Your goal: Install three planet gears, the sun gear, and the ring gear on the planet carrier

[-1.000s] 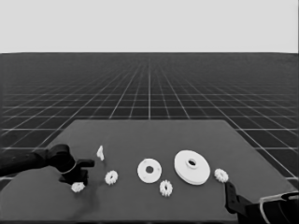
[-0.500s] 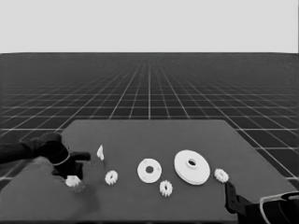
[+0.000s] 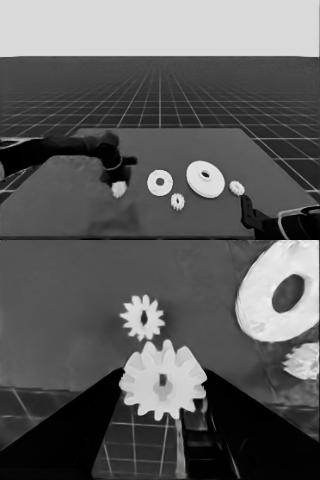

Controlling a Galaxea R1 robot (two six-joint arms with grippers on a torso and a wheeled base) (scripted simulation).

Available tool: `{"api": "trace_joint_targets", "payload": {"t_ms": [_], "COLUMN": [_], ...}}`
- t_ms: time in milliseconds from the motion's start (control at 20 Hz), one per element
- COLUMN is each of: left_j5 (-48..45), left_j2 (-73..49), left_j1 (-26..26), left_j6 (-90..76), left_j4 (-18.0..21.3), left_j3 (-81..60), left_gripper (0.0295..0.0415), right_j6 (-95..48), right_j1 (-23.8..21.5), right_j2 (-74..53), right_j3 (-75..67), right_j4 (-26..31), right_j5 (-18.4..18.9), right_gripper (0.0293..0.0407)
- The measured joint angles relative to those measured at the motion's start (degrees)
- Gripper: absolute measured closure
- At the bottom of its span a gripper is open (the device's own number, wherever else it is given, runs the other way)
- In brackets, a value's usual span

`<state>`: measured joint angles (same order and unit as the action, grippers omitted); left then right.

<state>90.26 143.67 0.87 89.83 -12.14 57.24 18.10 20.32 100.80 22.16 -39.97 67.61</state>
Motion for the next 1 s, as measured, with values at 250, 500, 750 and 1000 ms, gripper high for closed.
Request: {"api": "trace_joint_targets", "payload": {"t_ms": [250,500,750,1000], "left_j5": [-0.3,-1.3,-2.2,-2.3], "left_j2": [23.2,25.1,25.7,25.7], "left_j1": [-0.2,6.4,9.4,9.6], "left_j6": [-0.6,-3.6,-5.3,-5.4], "left_j4": [1.1,-5.3,-8.3,-8.5], "left_j3": [20.0,25.2,27.7,27.9], "left_gripper": [0.0398,0.0398,0.0398,0.0339], "right_j6": [0.0,0.0,0.0,0.0], "right_j1": [0.0,0.0,0.0,0.0], "right_j2": [0.0,0.0,0.0,0.0], "right_j3": [0.0,0.0,0.0,0.0], "right_j4": [0.0,0.0,0.0,0.0], "right_j5": [0.0,0.0,0.0,0.0], "right_gripper": [0.0315,0.0315,0.0315,0.0315]}}
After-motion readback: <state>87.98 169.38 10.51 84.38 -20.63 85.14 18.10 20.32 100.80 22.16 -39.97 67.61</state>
